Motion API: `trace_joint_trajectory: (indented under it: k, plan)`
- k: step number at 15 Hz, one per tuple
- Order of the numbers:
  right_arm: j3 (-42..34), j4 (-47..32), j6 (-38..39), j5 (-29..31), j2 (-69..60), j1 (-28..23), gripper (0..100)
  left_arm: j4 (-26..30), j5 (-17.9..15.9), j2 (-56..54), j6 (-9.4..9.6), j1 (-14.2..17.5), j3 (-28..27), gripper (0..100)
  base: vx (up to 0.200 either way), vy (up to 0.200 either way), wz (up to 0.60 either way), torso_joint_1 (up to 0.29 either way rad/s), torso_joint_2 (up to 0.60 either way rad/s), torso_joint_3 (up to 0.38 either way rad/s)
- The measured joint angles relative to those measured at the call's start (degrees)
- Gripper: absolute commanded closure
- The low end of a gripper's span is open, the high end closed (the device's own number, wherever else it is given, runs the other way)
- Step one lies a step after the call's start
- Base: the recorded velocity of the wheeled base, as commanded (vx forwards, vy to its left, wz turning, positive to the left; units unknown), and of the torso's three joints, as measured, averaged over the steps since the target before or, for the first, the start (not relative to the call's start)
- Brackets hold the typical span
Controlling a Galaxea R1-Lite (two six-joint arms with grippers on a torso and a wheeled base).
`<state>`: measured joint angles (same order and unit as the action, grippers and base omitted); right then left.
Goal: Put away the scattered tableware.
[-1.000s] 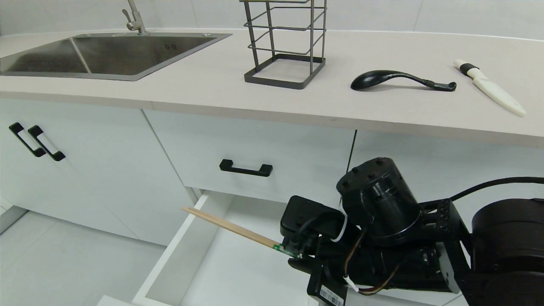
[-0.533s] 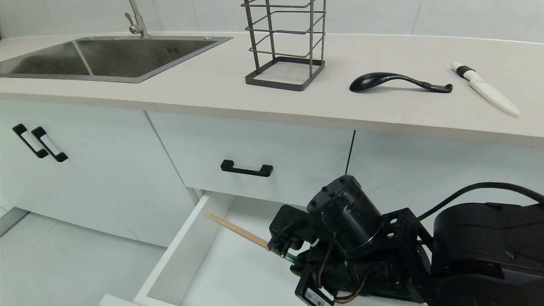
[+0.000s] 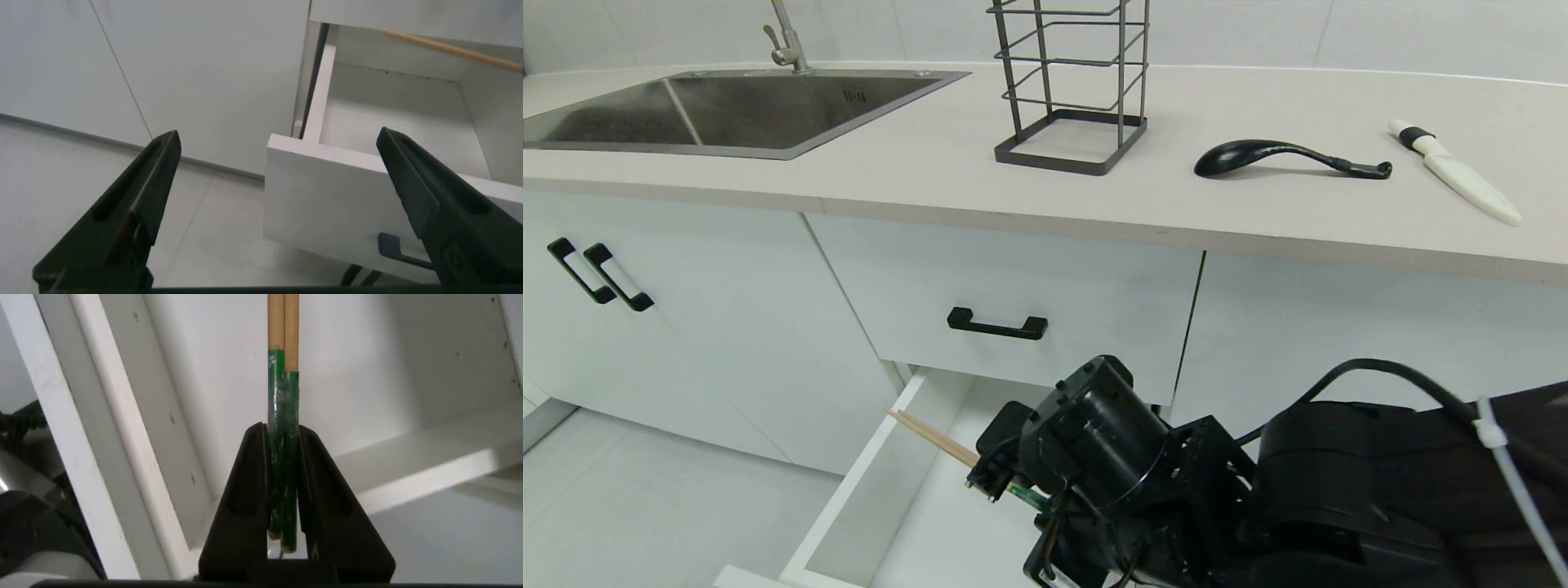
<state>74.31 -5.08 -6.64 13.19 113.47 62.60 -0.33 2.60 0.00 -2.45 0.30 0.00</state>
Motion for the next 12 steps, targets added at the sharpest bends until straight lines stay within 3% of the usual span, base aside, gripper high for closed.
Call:
trace_joint_trajectory:
  k: [12]
  plan:
    - [6.7,2.2,-0.2,4.3,12.3,-1.9,100,0.0,0.0,0.0,0.0,0.0,0.0,0,0.0,0.0,0.0,0.0,0.0,0.0]
